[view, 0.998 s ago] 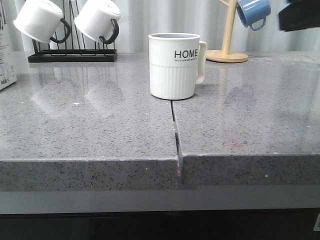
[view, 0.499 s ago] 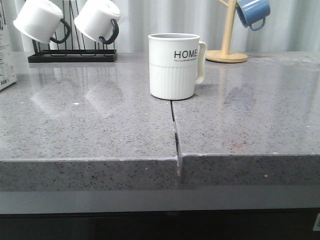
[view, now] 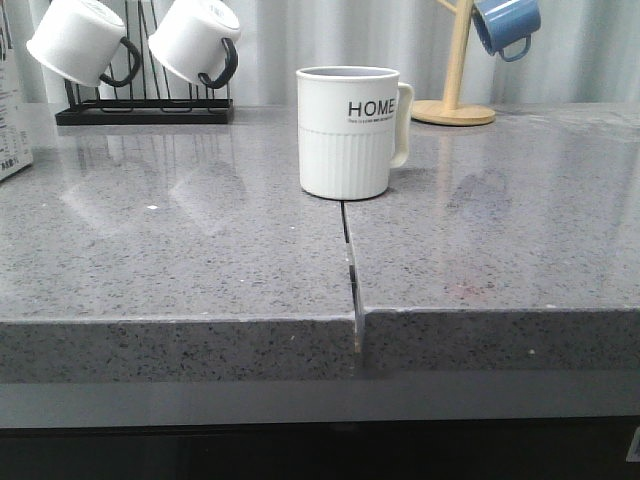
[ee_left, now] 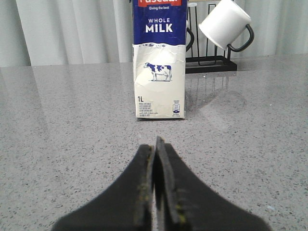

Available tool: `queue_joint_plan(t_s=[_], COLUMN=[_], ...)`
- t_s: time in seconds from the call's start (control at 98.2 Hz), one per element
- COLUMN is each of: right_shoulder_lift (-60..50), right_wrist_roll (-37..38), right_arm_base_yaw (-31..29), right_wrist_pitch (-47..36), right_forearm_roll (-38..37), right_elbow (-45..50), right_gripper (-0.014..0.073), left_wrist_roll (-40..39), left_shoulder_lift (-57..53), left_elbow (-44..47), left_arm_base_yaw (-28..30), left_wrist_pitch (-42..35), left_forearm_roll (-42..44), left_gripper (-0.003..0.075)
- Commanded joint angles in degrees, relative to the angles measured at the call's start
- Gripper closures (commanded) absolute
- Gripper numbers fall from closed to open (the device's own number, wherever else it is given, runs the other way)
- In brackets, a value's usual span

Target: Place milk next to cup

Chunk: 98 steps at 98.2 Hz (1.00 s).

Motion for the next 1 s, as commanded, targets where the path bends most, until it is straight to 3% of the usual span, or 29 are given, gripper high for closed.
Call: queue_joint_plan(t_s=[0.0, 0.163, 0.316, 0.784, 0.876, 0.927, 0.988], right_shoulder_lift=[0.33, 0.33, 0.33, 0.33, 0.33, 0.33, 0.33], right_wrist_roll=[-0.44, -0.44, -0.44, -0.44, -0.44, -0.44, -0.44], right_arm_base_yaw=[-0.14, -0.14, -0.14, -0.14, -0.14, -0.14, -0.14], right_wrist_pitch=[-3.81, -3.81, -3.81, -3.85, -3.85, -3.85, -3.85], right_forearm_roll=[0.07, 0.07, 0.07, 0.07, 0.07, 0.07, 0.07], right_elbow=[-1.55, -1.55, -1.55, -1.55, -1.55, -1.55, -1.55], right_gripper=[0.0662, 0.0662, 0.0662, 0.0662, 0.0662, 0.0662, 0.0662], left_wrist_roll=[-0.23, -0.10, -0.10, -0.10, -0.10, -0.10, -0.10], left_shoulder_lift=[-1.87, -1.76, 0.72, 21.20, 25.28, 27.27, 29.67], left_elbow=[2.30, 1.19, -3.66, -19.32, -20.93, -21.80, -22.70], left_arm_base_yaw=[0.26, 0.26, 0.26, 0.26, 0.26, 0.26, 0.26], left_wrist_pitch=[-5.11, -6.66, -0.63, 4.14, 4.00, 3.50, 2.14], left_forearm_roll=[-0.53, 0.00, 0.86, 3.12, 3.12, 2.71, 1.48], left_gripper=[0.0741, 0.0741, 0.0741, 0.0731, 0.0623, 0.0515, 0.0335])
